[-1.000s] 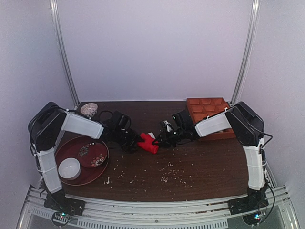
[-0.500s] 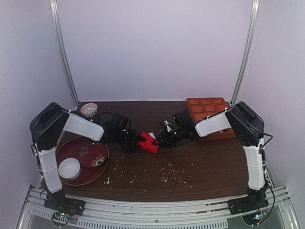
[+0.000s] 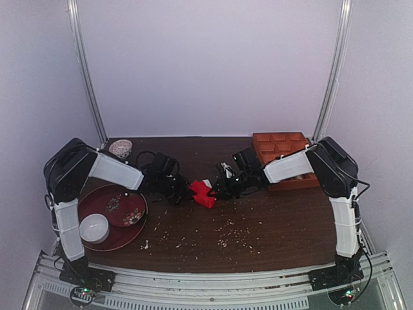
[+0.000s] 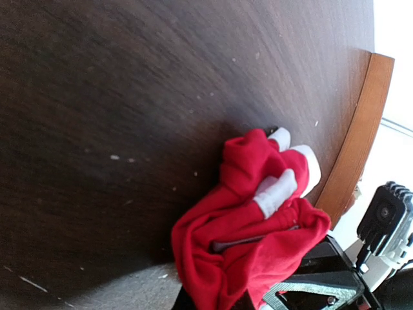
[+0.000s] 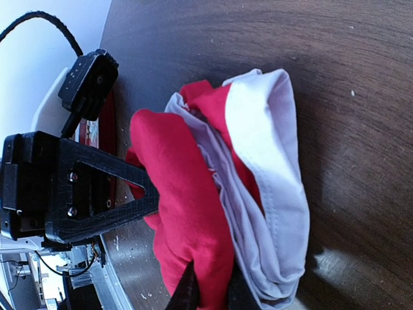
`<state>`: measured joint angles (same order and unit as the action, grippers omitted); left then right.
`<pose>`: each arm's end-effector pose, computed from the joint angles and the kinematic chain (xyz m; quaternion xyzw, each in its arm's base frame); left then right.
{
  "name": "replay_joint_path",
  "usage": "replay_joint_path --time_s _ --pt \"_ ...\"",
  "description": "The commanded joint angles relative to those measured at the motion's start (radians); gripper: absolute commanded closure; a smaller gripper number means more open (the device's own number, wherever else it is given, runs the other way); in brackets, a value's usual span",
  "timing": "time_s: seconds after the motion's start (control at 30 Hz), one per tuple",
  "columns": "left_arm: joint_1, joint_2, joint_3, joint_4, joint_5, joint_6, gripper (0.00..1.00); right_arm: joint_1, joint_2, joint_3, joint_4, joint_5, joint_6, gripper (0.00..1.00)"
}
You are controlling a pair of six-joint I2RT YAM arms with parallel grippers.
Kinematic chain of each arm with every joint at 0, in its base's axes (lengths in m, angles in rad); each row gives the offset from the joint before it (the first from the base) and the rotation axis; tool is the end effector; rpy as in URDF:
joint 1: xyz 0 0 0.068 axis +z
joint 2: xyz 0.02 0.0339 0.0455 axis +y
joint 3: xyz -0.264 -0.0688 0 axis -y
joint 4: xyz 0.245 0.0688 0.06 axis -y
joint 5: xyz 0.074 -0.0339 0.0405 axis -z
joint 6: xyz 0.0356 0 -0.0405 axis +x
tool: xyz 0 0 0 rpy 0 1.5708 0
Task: Roll the underwear
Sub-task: Roll the underwear at the center of the board.
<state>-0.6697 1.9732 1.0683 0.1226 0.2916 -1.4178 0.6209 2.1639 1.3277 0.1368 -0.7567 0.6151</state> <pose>0.3062 -0.2555 0.1246 -0.2818 0.8707 -0.3959 0.0752 0.3540 0.2833 0.1265 -0.1583 0.8420 0.5002 0.1256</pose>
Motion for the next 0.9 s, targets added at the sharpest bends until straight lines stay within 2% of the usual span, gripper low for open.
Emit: replay_joint_path --time_s 0.0,0.13,0.4,0.63,0.87 --pt "-0.003 0.017 0.018 -0.008 -0.014 0.012 1.00 0.005 -0.055 -0.004 -0.125 0.080 -0.100 0.83" --pt "-0.003 0.012 0.016 -0.016 -0.019 0.018 1.00 0.005 -0.149 -0.022 -0.134 0.165 -0.178 0.76" --pt "-0.002 0.014 0.019 -0.010 -0.011 0.016 1.00 0.044 -0.274 -0.044 -0.155 0.304 -0.323 0.73" --pt "-0.002 0.013 0.019 -0.008 -0.004 0.015 1.00 0.155 -0.263 -0.041 -0.181 0.413 -0.513 0.69" --pt "-0.002 0.013 0.019 -0.008 0.005 0.014 1.00 0.213 -0.211 -0.012 -0.191 0.533 -0.637 0.64"
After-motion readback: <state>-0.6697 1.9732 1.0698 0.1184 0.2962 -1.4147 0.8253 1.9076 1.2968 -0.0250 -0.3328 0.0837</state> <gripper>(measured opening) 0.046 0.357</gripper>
